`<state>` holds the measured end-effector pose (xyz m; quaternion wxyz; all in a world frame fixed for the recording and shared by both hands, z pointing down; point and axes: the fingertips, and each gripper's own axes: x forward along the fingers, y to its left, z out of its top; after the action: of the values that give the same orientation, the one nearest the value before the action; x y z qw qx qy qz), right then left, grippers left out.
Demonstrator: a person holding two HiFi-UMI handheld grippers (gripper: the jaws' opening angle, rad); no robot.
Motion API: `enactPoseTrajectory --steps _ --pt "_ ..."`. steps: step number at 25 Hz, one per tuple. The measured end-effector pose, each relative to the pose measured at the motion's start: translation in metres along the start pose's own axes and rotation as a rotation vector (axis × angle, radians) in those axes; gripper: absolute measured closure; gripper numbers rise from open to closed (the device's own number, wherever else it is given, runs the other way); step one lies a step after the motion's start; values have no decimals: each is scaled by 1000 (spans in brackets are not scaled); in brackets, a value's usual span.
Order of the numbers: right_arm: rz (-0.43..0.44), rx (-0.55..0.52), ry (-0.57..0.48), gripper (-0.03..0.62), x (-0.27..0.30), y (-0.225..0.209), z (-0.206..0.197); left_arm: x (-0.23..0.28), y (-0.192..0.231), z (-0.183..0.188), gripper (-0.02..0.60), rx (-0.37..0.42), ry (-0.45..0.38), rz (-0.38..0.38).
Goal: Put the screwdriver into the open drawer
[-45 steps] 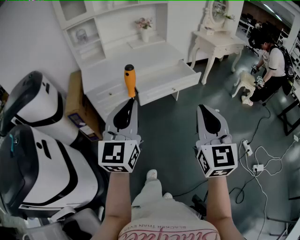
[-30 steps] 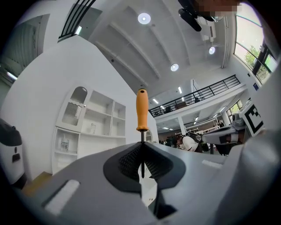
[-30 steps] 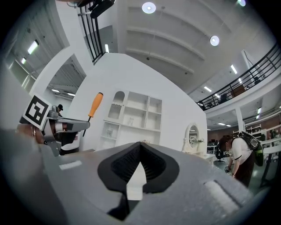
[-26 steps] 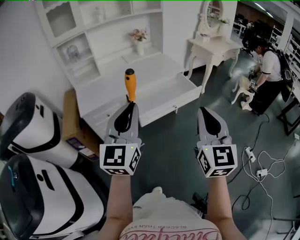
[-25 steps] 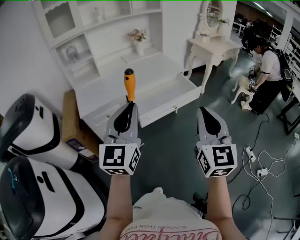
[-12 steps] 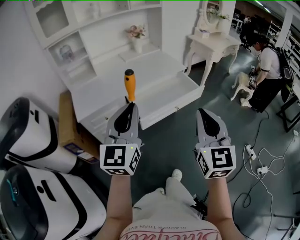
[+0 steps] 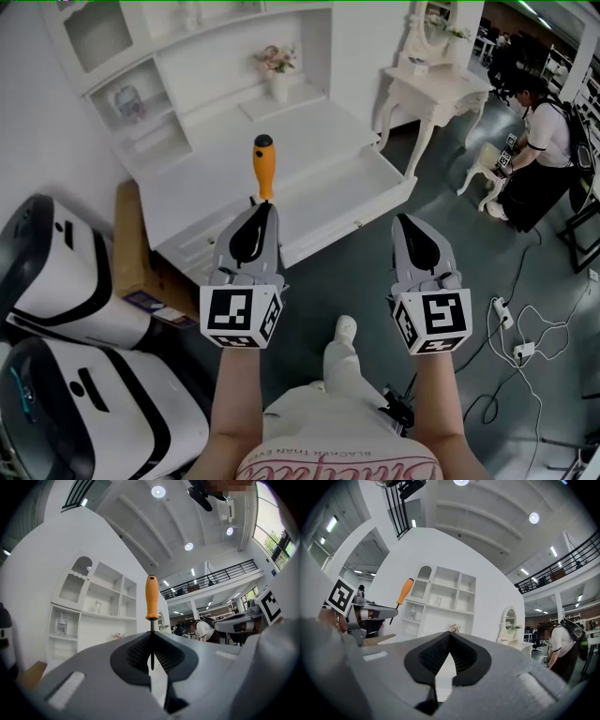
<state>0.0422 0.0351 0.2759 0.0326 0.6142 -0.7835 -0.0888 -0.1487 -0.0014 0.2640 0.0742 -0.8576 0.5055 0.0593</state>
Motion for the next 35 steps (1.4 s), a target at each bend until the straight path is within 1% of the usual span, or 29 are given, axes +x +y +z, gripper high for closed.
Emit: enactPoseTrajectory --steps 8,18,29,35 --pt "22 13 5 592 55 -23 -13 53 17 -14 548 0 7 23" --pt "42 36 12 592 132 -73 -25 135 33 -26 549 9 23 52" --pt "109 48 6 592 215 -123 -35 220 48 -38 549 24 39 114" --pt "137 56 21 592 241 -144 -46 255 49 -46 548 24 46 140"
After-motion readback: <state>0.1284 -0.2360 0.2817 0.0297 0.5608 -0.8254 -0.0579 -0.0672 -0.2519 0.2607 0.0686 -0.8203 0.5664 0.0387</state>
